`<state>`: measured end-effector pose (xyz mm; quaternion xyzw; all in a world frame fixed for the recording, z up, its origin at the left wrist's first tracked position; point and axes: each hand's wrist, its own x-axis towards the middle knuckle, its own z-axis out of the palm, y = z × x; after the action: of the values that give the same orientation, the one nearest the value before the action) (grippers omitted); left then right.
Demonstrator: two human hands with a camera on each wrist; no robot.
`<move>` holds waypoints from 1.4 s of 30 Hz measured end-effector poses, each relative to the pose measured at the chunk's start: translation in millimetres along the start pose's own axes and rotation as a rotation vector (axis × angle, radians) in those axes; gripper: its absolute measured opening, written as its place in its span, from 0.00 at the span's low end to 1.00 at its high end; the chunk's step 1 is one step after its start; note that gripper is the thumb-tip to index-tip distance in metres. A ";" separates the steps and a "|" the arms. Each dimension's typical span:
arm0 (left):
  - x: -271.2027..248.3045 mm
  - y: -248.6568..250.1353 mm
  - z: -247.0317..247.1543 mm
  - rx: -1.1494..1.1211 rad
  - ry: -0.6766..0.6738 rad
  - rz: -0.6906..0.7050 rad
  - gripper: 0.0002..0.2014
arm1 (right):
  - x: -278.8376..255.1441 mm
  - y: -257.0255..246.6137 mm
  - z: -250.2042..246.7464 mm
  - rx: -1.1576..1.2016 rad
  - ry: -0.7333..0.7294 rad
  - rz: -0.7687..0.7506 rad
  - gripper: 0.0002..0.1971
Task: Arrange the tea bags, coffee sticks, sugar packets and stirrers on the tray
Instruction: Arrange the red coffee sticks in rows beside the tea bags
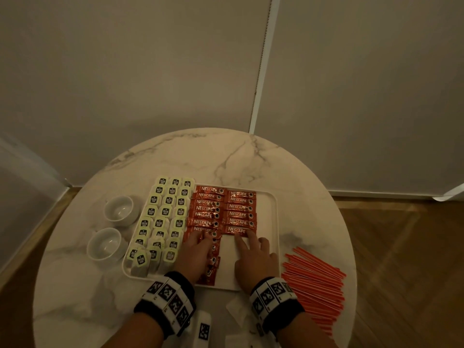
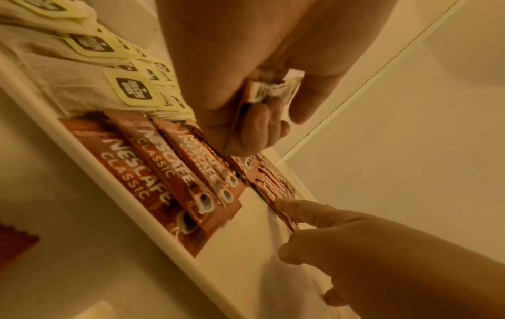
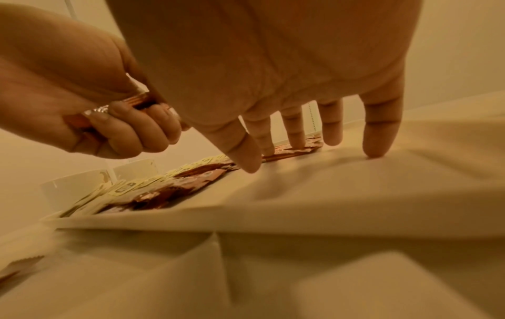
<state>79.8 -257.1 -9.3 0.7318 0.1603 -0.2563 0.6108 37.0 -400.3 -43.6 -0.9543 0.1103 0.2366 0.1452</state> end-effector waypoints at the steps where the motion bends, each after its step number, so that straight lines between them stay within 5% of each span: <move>1: 2.2 -2.0 0.2 -0.031 -0.011 -0.015 0.05 | -0.2 0.8 -0.1 -0.002 0.007 -0.003 0.33; 5: 3.0 -2.4 5.3 -0.112 -0.043 -0.064 0.06 | -4.0 1.4 -3.1 0.098 0.142 -0.055 0.30; 8: -2.4 3.1 9.7 -0.095 -0.144 -0.110 0.08 | -4.8 3.1 -7.7 0.498 0.286 -0.148 0.21; 11: -5.6 8.9 9.8 -0.040 -0.350 -0.191 0.10 | -10.0 4.1 -22.9 1.032 0.070 -0.130 0.10; 15: -5.9 13.3 10.1 -0.063 -0.528 -0.223 0.08 | -13.2 7.5 -35.0 1.134 0.021 -0.167 0.05; 20: -2.7 9.4 5.8 -0.094 -0.362 -0.054 0.07 | -10.4 20.1 -41.2 1.483 0.109 -0.015 0.05; 26: -1.7 8.2 9.5 -0.251 -0.156 -0.093 0.14 | -22.5 12.9 -35.7 1.115 0.448 -0.302 0.06; 31: -6.5 15.2 12.2 -0.327 -0.126 0.039 0.09 | -19.1 9.8 -23.5 0.771 0.421 -0.513 0.10; 34: -2.6 14.1 9.1 -0.252 -0.117 0.134 0.19 | -20.1 8.7 -23.8 0.731 0.282 -0.447 0.13; 39: -0.7 12.2 5.4 0.038 -0.219 0.268 0.42 | -15.5 1.8 -41.0 1.158 0.160 -0.147 0.04; 42: -1.9 11.7 7.7 0.142 -0.314 0.275 0.45 | -7.2 -0.4 -43.1 1.023 0.170 -0.132 0.03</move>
<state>83.3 -266.8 0.3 0.7391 -0.0567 -0.2920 0.6044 49.0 -413.1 -3.6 -0.7822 0.1626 0.0648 0.5980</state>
